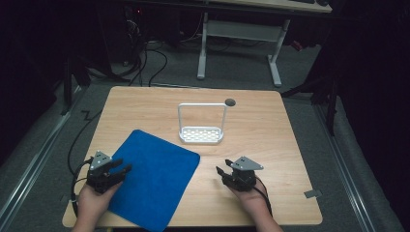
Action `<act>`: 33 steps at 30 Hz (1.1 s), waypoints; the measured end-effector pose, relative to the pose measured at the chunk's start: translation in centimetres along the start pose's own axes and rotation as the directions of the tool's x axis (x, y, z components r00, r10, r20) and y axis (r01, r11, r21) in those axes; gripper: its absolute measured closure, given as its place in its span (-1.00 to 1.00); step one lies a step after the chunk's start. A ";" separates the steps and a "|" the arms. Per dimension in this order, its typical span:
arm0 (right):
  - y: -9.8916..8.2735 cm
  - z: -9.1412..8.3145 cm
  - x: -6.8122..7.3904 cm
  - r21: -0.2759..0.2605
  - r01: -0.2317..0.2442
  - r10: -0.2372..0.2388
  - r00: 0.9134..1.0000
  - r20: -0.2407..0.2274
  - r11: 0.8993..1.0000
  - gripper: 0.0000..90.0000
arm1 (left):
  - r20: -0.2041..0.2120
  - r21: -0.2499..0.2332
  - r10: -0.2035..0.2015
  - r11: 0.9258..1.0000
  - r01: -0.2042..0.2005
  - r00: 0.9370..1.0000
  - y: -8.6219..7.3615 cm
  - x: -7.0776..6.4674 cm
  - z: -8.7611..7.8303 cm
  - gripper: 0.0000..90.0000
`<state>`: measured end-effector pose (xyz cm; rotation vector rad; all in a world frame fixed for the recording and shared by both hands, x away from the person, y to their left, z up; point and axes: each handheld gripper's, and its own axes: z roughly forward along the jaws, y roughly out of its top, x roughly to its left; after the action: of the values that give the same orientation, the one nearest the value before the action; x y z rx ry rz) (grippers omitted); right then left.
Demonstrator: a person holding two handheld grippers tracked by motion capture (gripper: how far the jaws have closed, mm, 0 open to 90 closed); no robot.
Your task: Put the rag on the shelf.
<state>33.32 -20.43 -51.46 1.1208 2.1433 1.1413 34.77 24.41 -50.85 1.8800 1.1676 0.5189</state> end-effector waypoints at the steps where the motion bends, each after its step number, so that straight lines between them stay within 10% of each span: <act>1: 0.0 0.0 0.0 0.000 -0.003 0.003 1.000 0.000 1.000 0.18 | 0.029 0.001 -0.053 0.999 0.053 0.998 -0.1 0.5 0.1 0.22; 27: 1.1 1.3 3.1 0.000 0.049 -0.048 0.994 -0.101 0.999 0.32 | 0.039 0.011 -0.063 0.998 0.062 0.997 -0.2 1.3 0.5 0.46; 33: 2.3 2.6 5.2 0.023 0.094 -0.088 0.979 -0.185 0.995 0.80 | 0.036 0.097 -0.019 0.995 0.015 0.999 -0.9 1.1 0.4 0.77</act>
<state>33.20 -14.18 -51.07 0.9520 2.3346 1.2144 35.17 25.38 -51.91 1.9516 1.2025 0.4232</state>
